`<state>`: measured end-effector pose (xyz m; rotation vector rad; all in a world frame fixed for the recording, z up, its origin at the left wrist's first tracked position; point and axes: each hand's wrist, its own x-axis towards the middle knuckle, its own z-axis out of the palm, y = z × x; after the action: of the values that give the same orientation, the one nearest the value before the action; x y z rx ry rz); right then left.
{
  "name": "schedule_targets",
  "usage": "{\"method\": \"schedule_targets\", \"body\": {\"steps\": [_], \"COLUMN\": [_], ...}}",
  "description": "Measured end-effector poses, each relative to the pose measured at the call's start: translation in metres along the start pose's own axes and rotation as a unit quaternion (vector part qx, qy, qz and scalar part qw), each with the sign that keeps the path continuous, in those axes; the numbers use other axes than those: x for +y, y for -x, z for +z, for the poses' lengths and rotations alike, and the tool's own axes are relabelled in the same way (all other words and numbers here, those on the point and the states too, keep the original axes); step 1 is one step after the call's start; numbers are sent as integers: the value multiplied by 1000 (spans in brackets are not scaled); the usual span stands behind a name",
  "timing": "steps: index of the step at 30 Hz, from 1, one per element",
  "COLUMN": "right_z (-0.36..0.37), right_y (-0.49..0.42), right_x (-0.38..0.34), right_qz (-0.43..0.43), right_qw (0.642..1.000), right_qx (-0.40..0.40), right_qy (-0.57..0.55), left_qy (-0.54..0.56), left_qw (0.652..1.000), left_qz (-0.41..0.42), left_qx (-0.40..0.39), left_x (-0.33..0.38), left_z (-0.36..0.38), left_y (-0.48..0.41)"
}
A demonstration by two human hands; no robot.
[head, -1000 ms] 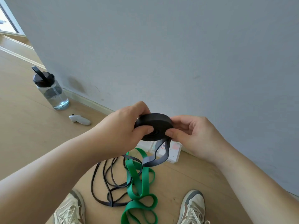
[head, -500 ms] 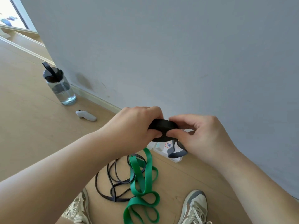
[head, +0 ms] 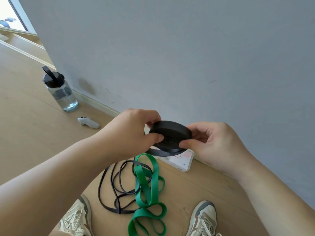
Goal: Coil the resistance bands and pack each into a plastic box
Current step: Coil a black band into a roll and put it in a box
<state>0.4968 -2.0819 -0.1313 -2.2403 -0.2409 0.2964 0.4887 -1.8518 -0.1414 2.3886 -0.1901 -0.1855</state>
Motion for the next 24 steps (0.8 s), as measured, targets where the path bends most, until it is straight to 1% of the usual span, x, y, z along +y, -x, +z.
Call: {"method": "schedule_targets", "body": {"steps": [2,5,7,8,10,12,15,18,20,21,23,24], "right_z": [4,8,7,5,2,-2,-6,-7,-4,-2,5,9], "right_y": [0,0,0,0,0,-1,1,1,0,1,0,-1], "right_x": [0,0,0,0,-2,-3,-4,-1,0,0,0,0], "right_qz": [-16,-47,-52,-37,5,11,-1,-18,-25,-26,-42,-58], "right_qw": [998,992,990,994,1000,999,999,1000,999,997,991,987], "right_qx": [-7,-16,-11,-3,10,6,-1,-1,5,6,8,8], "right_qy": [56,119,128,104,17,-37,-44,-14,35,66,127,151], "left_qy": [-47,-81,-122,-126,-89,-25,56,70,33,-7,-111,-139], "left_qw": [998,992,986,986,994,999,998,997,999,1000,993,989], "left_qz": [38,98,111,105,69,29,3,-10,-14,-8,26,49], "left_qx": [11,-6,-17,-18,-15,-14,-10,-12,-26,-28,-7,8], "left_x": [0,6,8,8,5,2,0,0,1,1,5,8], "left_z": [0,3,6,7,5,2,-2,-2,2,4,7,8], "left_y": [1,5,4,4,2,1,0,1,3,4,5,6]}}
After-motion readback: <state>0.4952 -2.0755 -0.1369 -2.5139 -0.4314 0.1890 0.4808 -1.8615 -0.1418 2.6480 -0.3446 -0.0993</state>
